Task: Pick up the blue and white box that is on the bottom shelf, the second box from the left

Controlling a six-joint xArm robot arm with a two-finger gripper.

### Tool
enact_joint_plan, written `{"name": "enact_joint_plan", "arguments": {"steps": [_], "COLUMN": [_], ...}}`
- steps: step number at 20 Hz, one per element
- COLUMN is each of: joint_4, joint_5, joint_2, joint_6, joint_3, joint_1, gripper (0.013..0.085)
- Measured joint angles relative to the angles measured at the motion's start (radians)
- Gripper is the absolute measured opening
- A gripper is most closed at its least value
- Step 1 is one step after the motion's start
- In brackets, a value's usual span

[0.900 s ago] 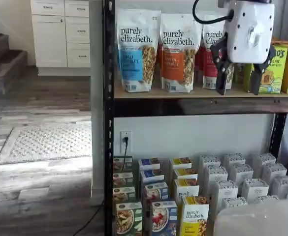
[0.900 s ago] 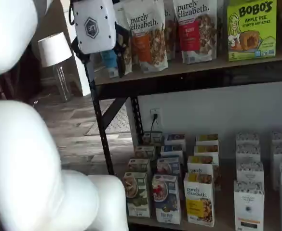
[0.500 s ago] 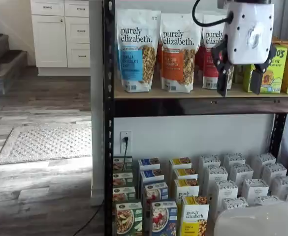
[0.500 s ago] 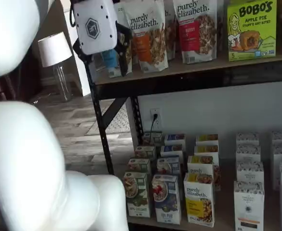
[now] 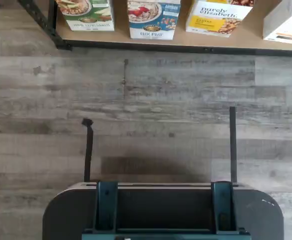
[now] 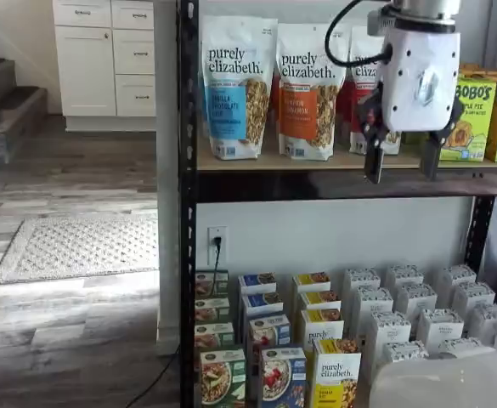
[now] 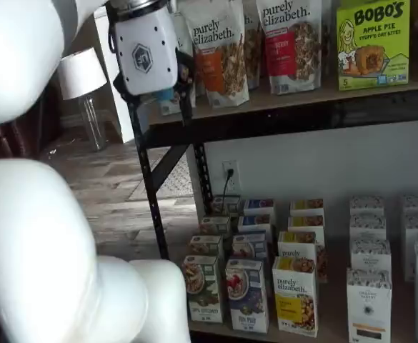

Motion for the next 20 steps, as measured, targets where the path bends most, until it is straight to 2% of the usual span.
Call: {"name": "enact_joint_plan", "arguments": {"steps": [9, 14, 20], "joint_4": [0.005, -0.007, 0.006], "joint_5": [-0.091, -0.178, -0.286], "joint_2": [0.008, 0.015, 0.03], "joint_6": [0.014, 0.037, 0.046], "joint_3": [0.098, 0.182, 0.279], "joint_1": [0.012, 0.036, 0.043], "gripper": [0.085, 0.085, 0.085]}}
